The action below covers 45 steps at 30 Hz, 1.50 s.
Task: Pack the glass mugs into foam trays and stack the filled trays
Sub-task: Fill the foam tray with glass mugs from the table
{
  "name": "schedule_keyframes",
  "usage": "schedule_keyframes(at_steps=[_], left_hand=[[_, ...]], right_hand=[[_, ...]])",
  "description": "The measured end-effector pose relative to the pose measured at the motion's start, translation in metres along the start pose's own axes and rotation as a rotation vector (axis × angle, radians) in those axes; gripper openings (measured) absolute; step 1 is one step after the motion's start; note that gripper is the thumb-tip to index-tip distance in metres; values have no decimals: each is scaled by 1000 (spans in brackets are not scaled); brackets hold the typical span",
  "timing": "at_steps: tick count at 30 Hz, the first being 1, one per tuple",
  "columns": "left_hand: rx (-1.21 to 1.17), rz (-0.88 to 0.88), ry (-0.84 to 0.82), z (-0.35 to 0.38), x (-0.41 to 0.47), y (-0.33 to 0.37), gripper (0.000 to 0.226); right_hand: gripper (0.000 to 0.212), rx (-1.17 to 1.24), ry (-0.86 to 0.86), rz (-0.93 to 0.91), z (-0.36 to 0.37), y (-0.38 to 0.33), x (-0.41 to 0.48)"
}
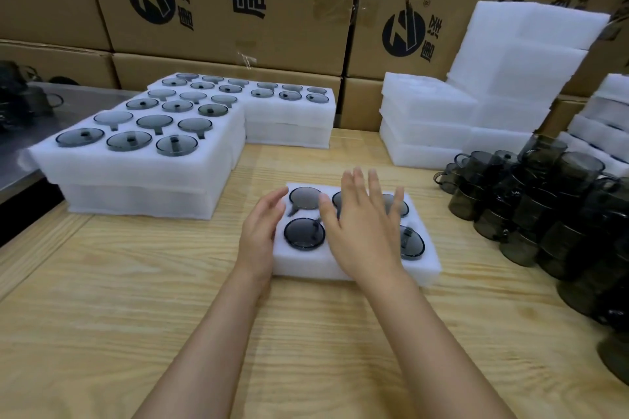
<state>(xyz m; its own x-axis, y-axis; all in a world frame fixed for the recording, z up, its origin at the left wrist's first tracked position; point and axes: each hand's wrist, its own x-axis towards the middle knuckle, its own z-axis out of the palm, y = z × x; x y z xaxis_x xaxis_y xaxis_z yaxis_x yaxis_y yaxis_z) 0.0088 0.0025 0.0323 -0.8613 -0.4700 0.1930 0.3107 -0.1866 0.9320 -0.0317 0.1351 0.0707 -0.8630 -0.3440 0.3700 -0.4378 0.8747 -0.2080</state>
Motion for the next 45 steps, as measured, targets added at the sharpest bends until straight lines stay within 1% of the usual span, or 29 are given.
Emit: schedule_keyframes(at_steps=[2,3,4,7,9,11,13,15,17,21,22,24,26,27,30,32,35,38,41,42,45], left_hand=[[60,54,-28,2,-5,2,30],[84,65,-54,3,-7,3,29],[115,70,-81,3,-8,4,31],[241,57,-129,1,-13,5,42],[347,73,-145,-2,-21,6,53],[467,117,-198,-3,-28,6,71],[628,146,-226,-3,-32,5,79],[727,145,-207,-2,-33,5,76],[780,137,-188,-3,-33,6,72],[878,64,-205,-9,-24,7,71],[913,52,-175,-11,-20,6,74],[973,48,-50,-13,-11,2,81],[975,19,68,-13,-4,-1,82],[1001,1,94,-13,-3,-4,81],[1228,-53,77,-11,-2,-10,84],[1353,-49,67,-10,-1,-14,84],[1481,-57,31,-10,1,-18,78],[1578,-49,17,-11,2,-20,73],[1599,-51,2,-10,4,-20,68],[1606,-68,-1,-10,5,-21,69],[1596,-97,-9,-8,7,-22,79]], right_hand=[[73,-83,-188,80,-1,15,-9],[74,-97,-235,91,0,17,-11],[73,-86,-239,87,3,17,-11],[72,-17,-137,71,6,14,-15],[72,-34,14,54,6,20,-26],[78,-34,147,46,5,30,-41],[87,0,142,53,2,43,-50],[93,-57,59,17,1,53,-52],[91,-151,-2,-46,4,61,-50],[86,-137,-31,-94,13,64,-31],[84,-143,-29,-97,18,62,-23],[81,-150,-9,-96,28,54,-4],[79,-127,15,-110,40,47,15],[79,-116,22,-126,45,44,25],[83,-97,25,-154,62,37,59],[85,-99,26,-140,73,28,81],[85,-111,22,-126,90,12,114],[85,-100,-3,-125,101,1,146],[85,-98,-21,-136,109,-8,168],[85,-100,-11,-139,112,-11,172],[86,-124,11,-169,118,-16,179]])
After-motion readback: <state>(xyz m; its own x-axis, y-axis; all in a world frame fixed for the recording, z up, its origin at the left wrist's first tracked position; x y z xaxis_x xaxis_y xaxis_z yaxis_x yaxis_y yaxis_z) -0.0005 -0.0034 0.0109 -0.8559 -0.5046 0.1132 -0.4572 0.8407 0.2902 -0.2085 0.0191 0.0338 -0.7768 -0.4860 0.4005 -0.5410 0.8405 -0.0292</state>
